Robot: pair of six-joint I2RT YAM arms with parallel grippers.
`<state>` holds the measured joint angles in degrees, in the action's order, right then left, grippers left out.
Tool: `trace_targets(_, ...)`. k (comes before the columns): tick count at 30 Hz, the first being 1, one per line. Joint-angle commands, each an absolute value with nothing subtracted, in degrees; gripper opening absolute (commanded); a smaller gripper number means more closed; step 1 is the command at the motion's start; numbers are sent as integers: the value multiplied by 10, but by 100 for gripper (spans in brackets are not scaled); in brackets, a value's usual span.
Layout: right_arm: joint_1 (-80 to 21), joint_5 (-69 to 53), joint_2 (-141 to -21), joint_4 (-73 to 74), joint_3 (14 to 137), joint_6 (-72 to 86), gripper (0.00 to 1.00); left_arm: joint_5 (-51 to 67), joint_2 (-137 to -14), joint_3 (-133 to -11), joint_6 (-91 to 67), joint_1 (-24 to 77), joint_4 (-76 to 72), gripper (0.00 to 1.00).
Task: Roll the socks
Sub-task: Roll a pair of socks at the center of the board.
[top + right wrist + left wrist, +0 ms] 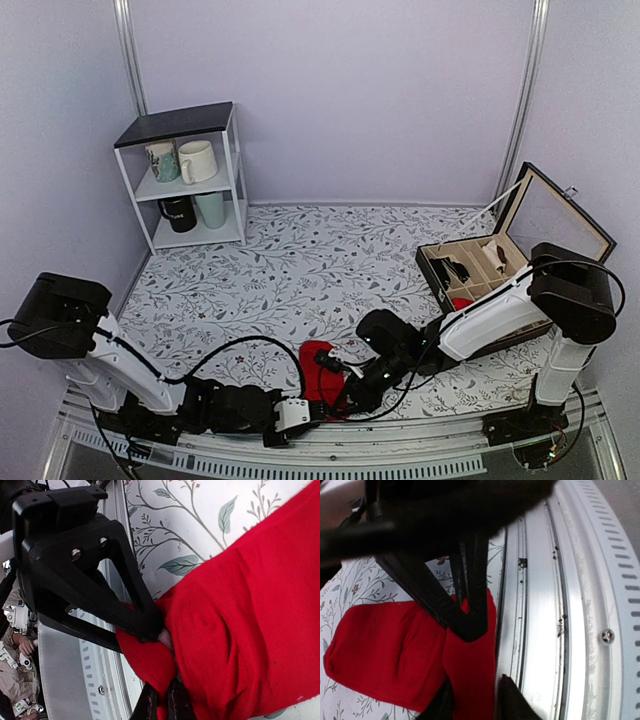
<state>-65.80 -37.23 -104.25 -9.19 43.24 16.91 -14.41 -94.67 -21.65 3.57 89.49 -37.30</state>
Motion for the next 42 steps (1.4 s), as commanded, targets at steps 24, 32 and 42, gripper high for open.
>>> trace_targets(24, -718, -68, -863, -363, 238, 14, 41, 60, -924, -194, -132, 761, -307, 0)
trace_targets(32, -795, 62, -908, -338, 277, -136, 42, 94, -950, -198, -139, 748, -308, 0)
trace_targets(42, -801, 28, -962, -331, 297, -146, 42, 101, -954, -194, -140, 740, -312, 0)
